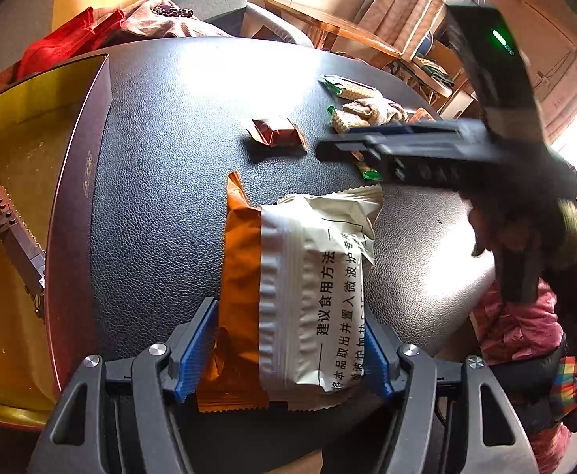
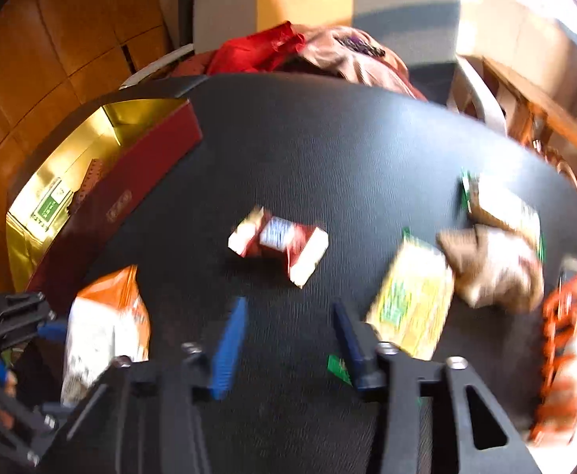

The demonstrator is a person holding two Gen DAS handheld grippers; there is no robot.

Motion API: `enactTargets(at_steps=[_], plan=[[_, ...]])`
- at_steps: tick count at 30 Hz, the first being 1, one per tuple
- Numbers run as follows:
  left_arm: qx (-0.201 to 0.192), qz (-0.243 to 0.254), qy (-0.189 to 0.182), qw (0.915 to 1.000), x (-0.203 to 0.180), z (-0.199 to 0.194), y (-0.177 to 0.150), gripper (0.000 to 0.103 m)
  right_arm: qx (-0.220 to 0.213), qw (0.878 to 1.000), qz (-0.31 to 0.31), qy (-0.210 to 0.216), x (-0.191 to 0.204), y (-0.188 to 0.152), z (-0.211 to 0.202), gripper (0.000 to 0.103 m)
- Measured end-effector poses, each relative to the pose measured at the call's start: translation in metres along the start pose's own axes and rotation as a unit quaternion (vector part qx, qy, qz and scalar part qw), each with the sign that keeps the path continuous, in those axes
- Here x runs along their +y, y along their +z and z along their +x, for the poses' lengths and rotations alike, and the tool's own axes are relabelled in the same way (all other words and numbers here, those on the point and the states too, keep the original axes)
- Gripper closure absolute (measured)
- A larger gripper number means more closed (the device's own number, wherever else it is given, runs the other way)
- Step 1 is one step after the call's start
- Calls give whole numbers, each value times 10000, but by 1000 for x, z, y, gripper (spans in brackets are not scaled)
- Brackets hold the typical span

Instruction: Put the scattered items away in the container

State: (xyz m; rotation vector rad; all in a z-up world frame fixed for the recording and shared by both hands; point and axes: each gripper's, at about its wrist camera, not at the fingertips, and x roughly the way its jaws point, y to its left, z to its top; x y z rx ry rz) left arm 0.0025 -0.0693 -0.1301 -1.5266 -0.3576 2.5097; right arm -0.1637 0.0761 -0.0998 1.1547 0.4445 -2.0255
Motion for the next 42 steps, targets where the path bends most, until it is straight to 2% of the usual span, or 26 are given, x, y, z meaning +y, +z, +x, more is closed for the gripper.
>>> enactTargets(at_steps=[3,7,14,17,18,22,25,26,27,29,33,37,40,41,42], plan=[[12,44,-3,10000,0,-1,1,36,157,9986,-494,101,6,22,8,52],[52,90,-14,9999,0,0,2,36,562,9910,-1194,211,17,40,30,51],[92,117,-21,9999,0,2,4,35,915,9798,-1758,275,19,58,55,53],[89,118,-23,9999,0,2,4,35,1096,9767,-1823,284,17,57,58,82],[84,119,-24,9999,0,3,4,35,1094,9772,-1799,265,18,54,56,87],[39,102,-25,9999,-1,3,3,35,1060,9800,-1670,216,21,42,49,87],[19,85,-29,10000,-1,2,2,35,828,9840,-1569,165,18,43,38,83],[17,84,-29,10000,-1,2,2,35,733,9849,-1557,174,17,45,35,74],[15,82,-29,10000,0,2,2,35,653,9856,-1550,197,17,49,33,59],[31,94,-29,9999,-1,2,2,35,615,9840,-1648,294,21,58,34,49],[77,92,-33,9999,-1,2,4,35,716,9738,-2116,425,36,73,49,49],[122,70,-38,9999,-1,3,5,35,1117,9622,-2423,550,46,75,61,50],[138,58,-39,9999,-2,3,6,35,1425,9587,-2401,541,44,74,68,57],[139,61,-40,9999,-2,3,6,35,1411,9597,-2368,554,44,72,66,67],[133,71,-36,9999,-3,2,6,35,1393,9610,-2342,477,43,69,63,72]])
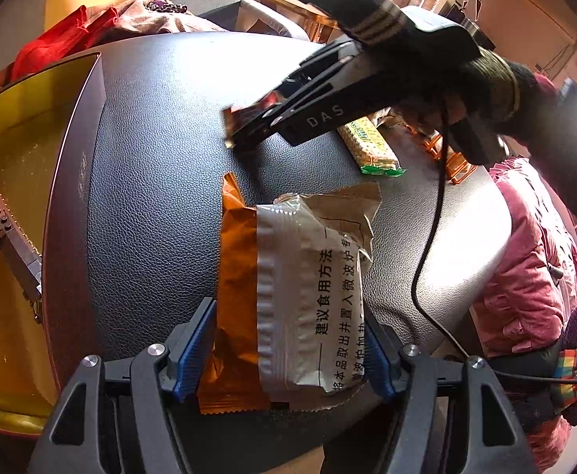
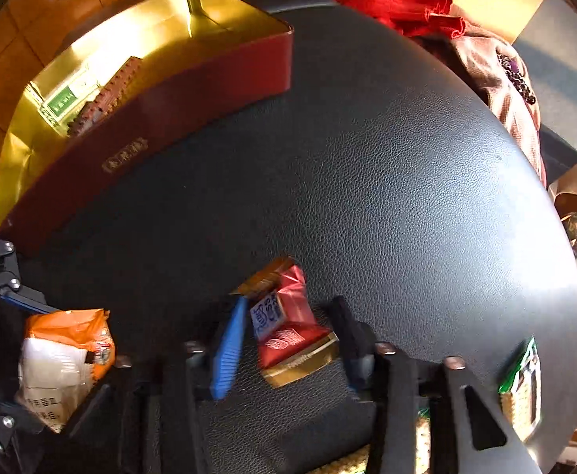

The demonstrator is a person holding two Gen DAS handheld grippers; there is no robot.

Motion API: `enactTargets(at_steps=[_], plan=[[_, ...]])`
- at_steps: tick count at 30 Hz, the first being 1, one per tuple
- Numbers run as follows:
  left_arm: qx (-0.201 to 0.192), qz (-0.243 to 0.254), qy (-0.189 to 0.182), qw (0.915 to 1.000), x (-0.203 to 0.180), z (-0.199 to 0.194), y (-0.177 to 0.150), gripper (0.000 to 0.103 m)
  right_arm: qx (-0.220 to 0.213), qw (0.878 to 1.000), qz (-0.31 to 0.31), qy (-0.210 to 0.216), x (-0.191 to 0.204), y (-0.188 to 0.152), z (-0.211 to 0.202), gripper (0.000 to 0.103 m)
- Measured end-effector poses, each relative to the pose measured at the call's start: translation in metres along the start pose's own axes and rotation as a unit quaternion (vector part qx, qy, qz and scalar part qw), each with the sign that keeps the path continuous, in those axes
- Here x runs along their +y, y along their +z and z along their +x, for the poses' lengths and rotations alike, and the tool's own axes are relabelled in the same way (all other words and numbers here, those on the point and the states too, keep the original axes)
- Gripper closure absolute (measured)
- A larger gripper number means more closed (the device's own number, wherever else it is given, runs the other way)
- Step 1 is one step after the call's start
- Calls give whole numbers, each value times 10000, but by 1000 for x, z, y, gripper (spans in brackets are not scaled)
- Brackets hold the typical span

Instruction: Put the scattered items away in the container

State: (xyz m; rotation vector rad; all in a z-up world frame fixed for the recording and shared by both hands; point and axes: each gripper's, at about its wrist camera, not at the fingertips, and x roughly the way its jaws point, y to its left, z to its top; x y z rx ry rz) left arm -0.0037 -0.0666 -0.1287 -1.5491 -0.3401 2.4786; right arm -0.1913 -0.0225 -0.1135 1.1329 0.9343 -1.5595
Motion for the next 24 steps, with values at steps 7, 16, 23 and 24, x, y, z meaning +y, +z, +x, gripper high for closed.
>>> enactTargets(at_steps=[7,16,23,24], plan=[[-95,20,16,10000,-4,-4,-3,34,-175,9970,720,-245,28,-55,-22,84],[-280,306,2,9991,-9,-20,1,33,-1099,9616,2496,-316,51,-148,-53,73],[-218,350,-18,9991,-18,-11,17,32,-1663,9384,2930,-774,65,-182,-70,33],[-207,336,-37,9992,-18,-12,16,32,-1666,9374,2915,-925,65,-181,-70,32]])
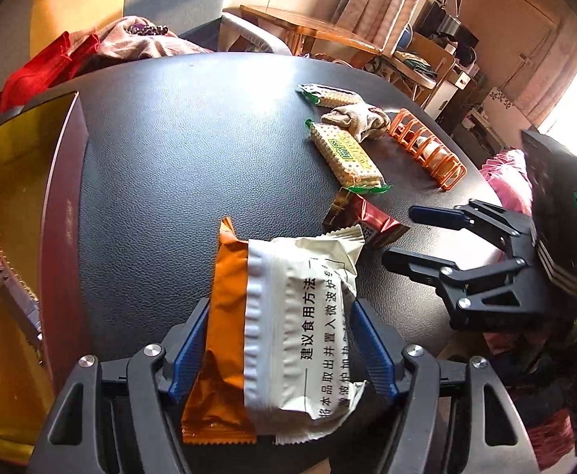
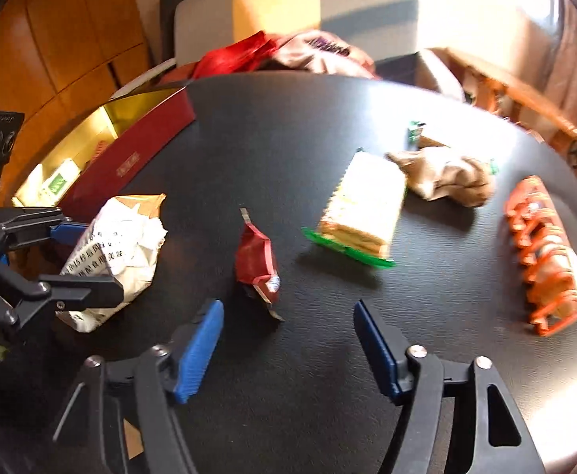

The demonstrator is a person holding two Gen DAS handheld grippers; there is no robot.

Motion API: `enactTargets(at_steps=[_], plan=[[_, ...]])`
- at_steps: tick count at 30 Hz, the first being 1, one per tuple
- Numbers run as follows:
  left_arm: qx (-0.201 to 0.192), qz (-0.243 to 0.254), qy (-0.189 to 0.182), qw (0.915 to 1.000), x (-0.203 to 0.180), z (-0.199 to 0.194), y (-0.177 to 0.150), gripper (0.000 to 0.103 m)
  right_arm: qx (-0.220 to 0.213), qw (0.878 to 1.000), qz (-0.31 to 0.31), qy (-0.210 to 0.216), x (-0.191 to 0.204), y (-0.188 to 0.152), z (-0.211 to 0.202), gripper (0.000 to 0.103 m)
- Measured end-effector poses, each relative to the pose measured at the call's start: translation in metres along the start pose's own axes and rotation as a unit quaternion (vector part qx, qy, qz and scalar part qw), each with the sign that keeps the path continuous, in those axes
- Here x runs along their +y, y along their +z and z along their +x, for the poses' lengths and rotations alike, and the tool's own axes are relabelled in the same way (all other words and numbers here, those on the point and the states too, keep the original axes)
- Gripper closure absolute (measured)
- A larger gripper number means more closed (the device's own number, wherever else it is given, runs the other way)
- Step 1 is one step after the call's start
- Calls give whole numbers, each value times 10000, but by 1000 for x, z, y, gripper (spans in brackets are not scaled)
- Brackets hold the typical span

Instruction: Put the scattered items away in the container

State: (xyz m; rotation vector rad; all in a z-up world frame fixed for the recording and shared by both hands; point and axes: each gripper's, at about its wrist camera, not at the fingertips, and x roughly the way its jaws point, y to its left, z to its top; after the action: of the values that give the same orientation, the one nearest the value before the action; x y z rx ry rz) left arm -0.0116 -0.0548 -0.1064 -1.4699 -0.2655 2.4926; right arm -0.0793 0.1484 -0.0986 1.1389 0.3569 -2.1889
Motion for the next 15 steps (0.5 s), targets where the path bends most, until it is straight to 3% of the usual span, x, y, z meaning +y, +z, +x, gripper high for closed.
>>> enactTargets(at_steps=[3,8,10,11,12,15], plan=[[16,61,22,10000,-2,3,2,32,-64,9995,-181,-245,4,9,0,31],[40,206,119,9997,-8,5,4,32,77,10000,-11,-4,6,26,9,32],[49,218,117,9997,-8,5,5,32,204,9993,249,181,3,32,19,46],[54,209,106,9997,-8,6,6,32,249,9989,335,213,3,34,24,59],[59,200,95,9997,-8,6,7,32,254,9990,331,144,4,35,26,66],[67,178,74,9998,-7,8,8,32,291,9986,378,207,6,38,33,67]])
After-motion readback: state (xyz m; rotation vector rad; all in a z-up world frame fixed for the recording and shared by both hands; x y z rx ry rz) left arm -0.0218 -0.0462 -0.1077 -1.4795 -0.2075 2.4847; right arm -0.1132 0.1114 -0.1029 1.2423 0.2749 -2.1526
